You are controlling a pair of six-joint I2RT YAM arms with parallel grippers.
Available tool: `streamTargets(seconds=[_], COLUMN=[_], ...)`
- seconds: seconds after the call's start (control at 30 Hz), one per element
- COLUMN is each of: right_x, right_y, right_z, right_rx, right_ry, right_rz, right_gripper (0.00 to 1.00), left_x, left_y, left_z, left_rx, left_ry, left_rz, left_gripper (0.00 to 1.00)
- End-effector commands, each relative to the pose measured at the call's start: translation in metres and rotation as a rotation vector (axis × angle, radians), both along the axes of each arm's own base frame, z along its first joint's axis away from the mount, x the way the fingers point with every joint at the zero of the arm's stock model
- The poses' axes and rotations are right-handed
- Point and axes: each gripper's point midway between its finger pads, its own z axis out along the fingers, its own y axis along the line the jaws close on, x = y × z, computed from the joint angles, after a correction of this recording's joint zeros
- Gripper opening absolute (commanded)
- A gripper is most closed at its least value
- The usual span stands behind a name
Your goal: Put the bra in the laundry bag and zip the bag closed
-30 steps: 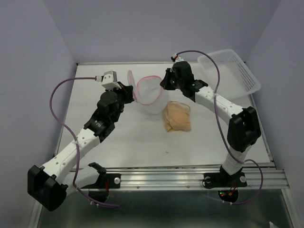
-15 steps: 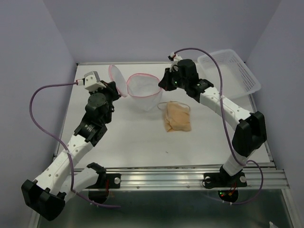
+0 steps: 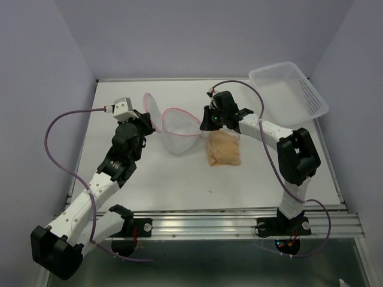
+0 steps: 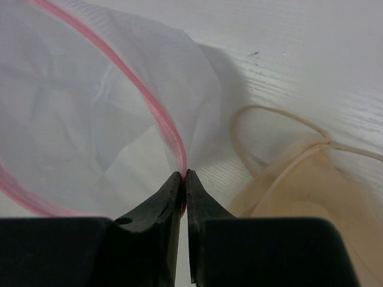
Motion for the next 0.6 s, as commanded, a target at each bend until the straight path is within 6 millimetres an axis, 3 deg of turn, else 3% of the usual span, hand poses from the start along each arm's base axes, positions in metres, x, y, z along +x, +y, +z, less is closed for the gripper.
streamTargets(seconds=[0.0, 0.1, 0.13, 0.17, 0.2, 0.27, 0.33, 0.43, 0.47, 0.57], right_x=[0.008, 0.005, 0.005, 0.004, 0.004, 0.004, 0.003, 0.0, 0.0, -0.006], right_y=[0.004, 0.005, 0.005, 0.005, 0.004, 0.005, 0.006, 0.001, -0.008, -0.036], right_z=[0.017, 0.021, 0.021, 0.024, 0.028, 0.041, 0.053, 0.076, 0.085, 0.089], right_rx=[0.034, 0.045, 0.046, 0.05, 0.057, 0.08, 0.1, 0.127, 0.122, 0.08], right_ry=[-0.044, -0.04, -0.041, -0.046, -0.046, -0.06, -0.075, -0.109, -0.131, -0.17], right_rz=[-0.033, -0.028, -0.031, -0.031, -0.038, -0.05, -0.048, -0.071, -0.118, -0.224], right_gripper=[0.14, 0.21, 0.28, 0.4, 0.59, 0.79, 0.81, 0.95, 1.0, 1.0], left_x=[-0.002, -0.004, -0.004, -0.006, -0.006, -0.008, -0.008, -0.008, -0.008, -0.009], left_y=[0.0, -0.002, -0.002, -0.005, -0.006, -0.012, -0.015, -0.019, -0.021, -0.021], left_z=[0.01, 0.004, 0.003, 0.005, 0.008, 0.011, 0.015, 0.019, 0.02, 0.022], left_rx=[-0.024, -0.033, -0.029, -0.028, -0.032, -0.017, -0.012, 0.0, 0.006, 0.005], left_ry=[-0.066, -0.064, -0.066, -0.073, -0.087, -0.102, -0.116, -0.127, -0.132, -0.136], left_rz=[-0.013, -0.031, -0.031, -0.05, -0.06, -0.102, -0.12, -0.143, -0.154, -0.158], left_gripper=[0.0, 0.0, 0.0, 0.0, 0.0, 0.0, 0.0, 0.0, 0.0, 0.0])
